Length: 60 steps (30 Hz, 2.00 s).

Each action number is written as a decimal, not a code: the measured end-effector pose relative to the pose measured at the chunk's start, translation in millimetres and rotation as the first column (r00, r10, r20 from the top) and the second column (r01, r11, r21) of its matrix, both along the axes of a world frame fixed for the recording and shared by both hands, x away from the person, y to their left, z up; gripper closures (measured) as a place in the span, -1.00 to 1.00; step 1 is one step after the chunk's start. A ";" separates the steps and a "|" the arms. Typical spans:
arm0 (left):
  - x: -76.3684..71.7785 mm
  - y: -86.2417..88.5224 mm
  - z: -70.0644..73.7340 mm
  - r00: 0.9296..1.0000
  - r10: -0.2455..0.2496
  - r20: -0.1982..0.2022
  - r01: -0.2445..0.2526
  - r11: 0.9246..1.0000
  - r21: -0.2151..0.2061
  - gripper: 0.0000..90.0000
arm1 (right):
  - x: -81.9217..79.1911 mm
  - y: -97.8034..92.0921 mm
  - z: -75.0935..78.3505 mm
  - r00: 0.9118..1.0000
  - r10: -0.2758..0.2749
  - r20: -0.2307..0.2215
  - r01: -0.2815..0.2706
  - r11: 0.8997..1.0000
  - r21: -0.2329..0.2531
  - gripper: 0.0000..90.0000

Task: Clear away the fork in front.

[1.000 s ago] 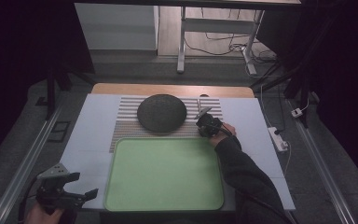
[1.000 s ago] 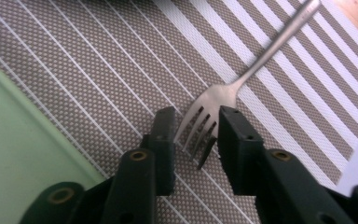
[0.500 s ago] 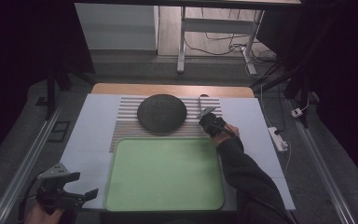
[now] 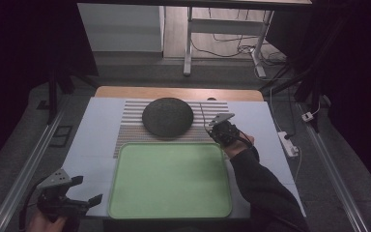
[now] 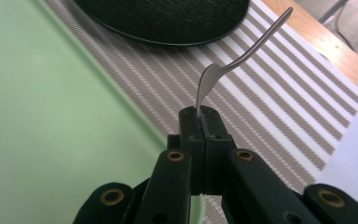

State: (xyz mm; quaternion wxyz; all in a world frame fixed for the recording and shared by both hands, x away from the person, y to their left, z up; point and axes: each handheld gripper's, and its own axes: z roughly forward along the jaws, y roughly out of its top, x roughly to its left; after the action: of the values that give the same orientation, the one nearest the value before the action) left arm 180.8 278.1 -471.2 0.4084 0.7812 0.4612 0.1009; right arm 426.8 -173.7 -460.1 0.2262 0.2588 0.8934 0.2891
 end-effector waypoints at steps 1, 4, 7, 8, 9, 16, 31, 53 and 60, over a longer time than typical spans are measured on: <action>0.0 0.0 0.0 1.000 0.000 0.000 0.000 1.000 0.000 -1.00 | -3.0 -0.7 1.4 1.000 0.004 -0.004 -0.004 1.000 0.012 1.00; 1.1 -2.5 0.0 1.000 -0.015 0.001 0.015 1.000 -0.003 -1.00 | -8.6 -2.4 4.6 1.000 0.016 -0.014 -0.015 0.999 0.035 1.00; 2.3 -6.2 0.9 1.000 -0.026 0.008 0.026 1.000 -0.006 -1.00 | -20.6 -6.5 8.4 0.999 0.037 -0.027 -0.035 0.997 0.072 1.00; 2.3 -6.2 0.9 1.000 -0.026 0.008 0.026 1.000 -0.006 -1.00 | -20.6 -6.5 8.4 0.999 0.037 -0.027 -0.035 0.997 0.072 1.00; 2.6 -6.9 1.3 0.999 -0.030 0.012 0.030 1.000 -0.007 -1.00 | -24.2 -7.6 8.9 0.999 0.042 -0.033 -0.039 0.996 0.079 1.00; 7.7 -10.8 4.1 0.998 -0.065 0.024 0.065 0.998 -0.021 -1.00 | -53.8 -15.0 13.4 0.993 0.098 -0.064 -0.089 0.986 0.139 1.00; 30.9 -28.8 5.4 0.988 -0.151 0.031 0.151 0.988 -0.014 -1.00 | -93.4 -20.5 19.8 0.977 0.198 -0.083 -0.177 0.962 0.209 1.00; 80.5 -79.6 14.2 0.946 -0.324 0.037 0.320 0.944 0.081 -1.00 | -146.9 -17.4 20.3 0.929 0.344 -0.135 -0.299 0.914 0.275 1.00; 90.8 -98.0 13.4 0.927 -0.376 0.014 0.373 0.923 0.094 -1.00 | -158.5 -11.2 19.9 0.910 0.387 -0.146 -0.339 0.901 0.271 1.00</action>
State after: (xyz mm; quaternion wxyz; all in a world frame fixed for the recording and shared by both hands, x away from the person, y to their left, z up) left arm 271.7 180.1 -457.9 0.3918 0.8708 0.2920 0.0539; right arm 268.3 -184.9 -440.1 0.0459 0.1397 0.9024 0.4049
